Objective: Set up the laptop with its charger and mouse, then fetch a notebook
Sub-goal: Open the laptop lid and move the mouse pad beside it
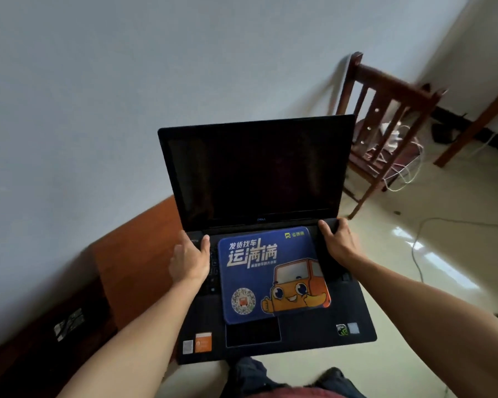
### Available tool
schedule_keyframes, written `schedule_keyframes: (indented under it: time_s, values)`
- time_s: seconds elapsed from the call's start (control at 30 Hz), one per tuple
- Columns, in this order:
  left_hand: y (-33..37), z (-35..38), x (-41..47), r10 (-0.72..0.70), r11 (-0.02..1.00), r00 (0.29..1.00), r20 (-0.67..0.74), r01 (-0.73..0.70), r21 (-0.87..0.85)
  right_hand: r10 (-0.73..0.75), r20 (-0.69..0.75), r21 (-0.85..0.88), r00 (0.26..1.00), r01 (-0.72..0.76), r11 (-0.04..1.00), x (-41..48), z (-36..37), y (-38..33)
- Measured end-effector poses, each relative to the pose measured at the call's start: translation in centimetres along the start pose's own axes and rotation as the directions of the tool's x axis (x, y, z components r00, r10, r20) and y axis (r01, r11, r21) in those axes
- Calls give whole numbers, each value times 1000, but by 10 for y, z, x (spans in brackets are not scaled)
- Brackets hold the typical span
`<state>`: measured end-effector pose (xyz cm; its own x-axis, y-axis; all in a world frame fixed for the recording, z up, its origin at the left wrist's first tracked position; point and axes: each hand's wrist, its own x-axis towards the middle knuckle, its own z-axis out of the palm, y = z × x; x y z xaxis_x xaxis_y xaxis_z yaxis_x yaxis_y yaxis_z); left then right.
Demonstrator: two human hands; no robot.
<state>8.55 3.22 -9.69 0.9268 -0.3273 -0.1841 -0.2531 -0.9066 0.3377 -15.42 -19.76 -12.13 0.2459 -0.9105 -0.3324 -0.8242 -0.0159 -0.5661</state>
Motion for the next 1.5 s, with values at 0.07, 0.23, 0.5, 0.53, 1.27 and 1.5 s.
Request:
schedule_keyframes:
  time_s: [0.07, 0.23, 0.5, 0.53, 1.27, 1.5]
  values:
    - [40, 14, -18, 74, 995, 996, 47, -77, 58, 42, -15, -39, 999, -42, 998, 6, -35, 36]
    - [134, 53, -67, 186, 968, 973, 138, -205, 143, 141, -85, -95, 986, -149, 984, 17, -112, 122]
    - [291, 98, -133, 406, 872, 867, 288, -462, 164, 314, -240, -57, 919, -336, 940, 38, -214, 236]
    - [310, 103, -138, 423, 863, 853, 304, -482, 151, 338, -251, -42, 907, -359, 932, 43, -224, 247]
    - [773, 277, -155, 720, 531, 464, 516, -847, 20, 717, -352, 234, 602, -685, 690, 242, -460, 400]
    - [921, 353, -199, 742, 511, 417, 525, -859, -38, 746, -342, 279, 571, -697, 661, 340, -548, 486]
